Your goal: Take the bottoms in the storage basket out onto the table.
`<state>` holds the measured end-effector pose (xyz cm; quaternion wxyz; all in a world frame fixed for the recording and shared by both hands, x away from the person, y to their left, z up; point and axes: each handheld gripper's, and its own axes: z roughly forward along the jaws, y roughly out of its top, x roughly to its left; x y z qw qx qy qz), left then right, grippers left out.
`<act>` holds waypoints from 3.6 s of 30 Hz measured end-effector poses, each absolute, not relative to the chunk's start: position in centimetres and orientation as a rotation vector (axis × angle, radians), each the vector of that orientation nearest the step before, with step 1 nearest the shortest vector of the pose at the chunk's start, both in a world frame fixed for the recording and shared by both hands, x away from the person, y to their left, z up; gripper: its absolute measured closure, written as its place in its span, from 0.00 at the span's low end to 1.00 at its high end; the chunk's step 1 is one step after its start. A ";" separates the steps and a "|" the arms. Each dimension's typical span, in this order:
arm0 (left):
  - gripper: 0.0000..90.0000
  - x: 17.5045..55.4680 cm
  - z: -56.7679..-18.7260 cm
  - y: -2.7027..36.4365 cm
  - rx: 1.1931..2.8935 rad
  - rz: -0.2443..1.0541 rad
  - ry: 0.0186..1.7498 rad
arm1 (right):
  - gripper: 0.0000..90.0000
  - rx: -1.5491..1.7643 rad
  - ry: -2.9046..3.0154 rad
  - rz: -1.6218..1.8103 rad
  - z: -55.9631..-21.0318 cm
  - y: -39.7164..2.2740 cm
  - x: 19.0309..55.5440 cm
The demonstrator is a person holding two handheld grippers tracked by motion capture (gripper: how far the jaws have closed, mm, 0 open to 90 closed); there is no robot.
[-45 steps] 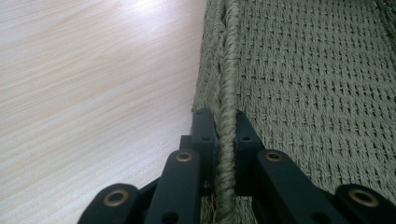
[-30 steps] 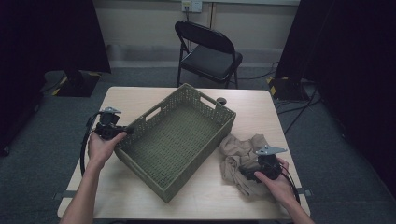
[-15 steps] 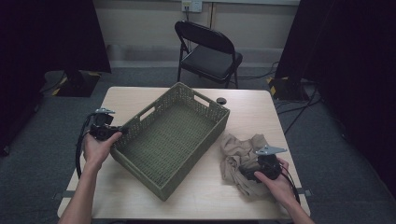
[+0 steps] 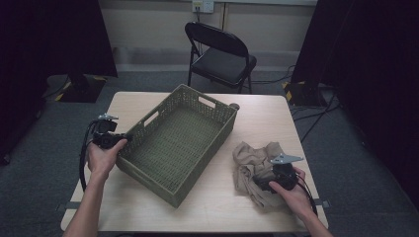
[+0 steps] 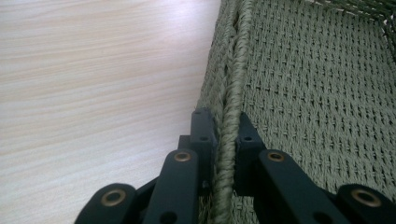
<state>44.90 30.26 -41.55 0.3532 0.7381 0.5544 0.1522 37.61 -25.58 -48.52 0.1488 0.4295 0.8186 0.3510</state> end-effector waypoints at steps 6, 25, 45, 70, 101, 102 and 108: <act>0.92 44.8 -41.6 30.3 1.882 0.407 1.464 | 0.15 1.233 2.354 1.007 -48.5 -25.6 37.6; 0.91 44.1 -41.6 30.8 1.779 0.444 1.599 | 0.15 1.229 2.355 1.004 -48.5 -25.5 37.6; 0.70 43.1 -38.4 29.5 1.795 0.543 1.370 | 0.14 1.229 2.356 1.002 -48.5 -25.5 37.7; 0.68 44.6 -38.7 15.8 2.003 0.203 0.907 | 0.14 1.224 2.358 1.001 -48.5 -25.5 37.7; 0.60 47.1 -40.8 9.1 2.199 0.071 0.828 | 0.14 1.214 2.364 0.999 -48.5 -25.5 37.7; 0.60 47.1 -40.8 9.0 2.204 0.072 0.822 | 0.14 1.214 2.364 0.999 -48.5 -25.5 37.7; 0.49 46.9 -41.0 8.6 2.274 0.097 0.818 | 0.14 1.212 2.364 0.998 -48.5 -25.5 37.7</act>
